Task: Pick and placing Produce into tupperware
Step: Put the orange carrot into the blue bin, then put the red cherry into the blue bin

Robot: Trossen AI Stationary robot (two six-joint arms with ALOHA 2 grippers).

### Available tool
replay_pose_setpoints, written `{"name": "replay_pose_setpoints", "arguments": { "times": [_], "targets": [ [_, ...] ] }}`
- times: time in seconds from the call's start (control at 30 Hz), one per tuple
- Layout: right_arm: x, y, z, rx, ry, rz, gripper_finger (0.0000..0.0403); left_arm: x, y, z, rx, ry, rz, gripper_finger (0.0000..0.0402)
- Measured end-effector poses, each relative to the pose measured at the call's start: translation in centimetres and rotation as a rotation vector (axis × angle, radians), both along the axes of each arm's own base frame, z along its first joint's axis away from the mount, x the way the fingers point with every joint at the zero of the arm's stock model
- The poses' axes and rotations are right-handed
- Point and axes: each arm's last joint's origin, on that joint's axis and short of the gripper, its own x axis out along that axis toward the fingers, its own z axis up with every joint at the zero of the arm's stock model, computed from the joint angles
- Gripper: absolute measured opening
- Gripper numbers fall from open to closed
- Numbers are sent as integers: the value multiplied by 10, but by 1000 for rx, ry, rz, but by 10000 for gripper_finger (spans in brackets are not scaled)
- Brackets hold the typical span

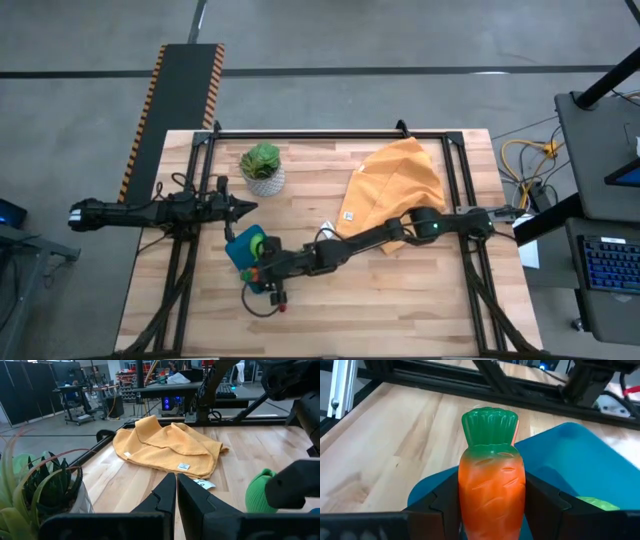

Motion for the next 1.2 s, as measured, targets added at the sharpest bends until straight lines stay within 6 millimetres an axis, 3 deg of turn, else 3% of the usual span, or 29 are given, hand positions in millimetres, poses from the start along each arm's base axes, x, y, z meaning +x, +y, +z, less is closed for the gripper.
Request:
{"name": "replay_pose_setpoints", "arguments": {
  "times": [0.7,1.2],
  "targets": [
    [-2,0,-4,42,19,-18,167,0,0,0,0,0,0,0],
    [-2,0,-3,43,18,-16,207,0,0,0,0,0,0,0]
  ]
}}
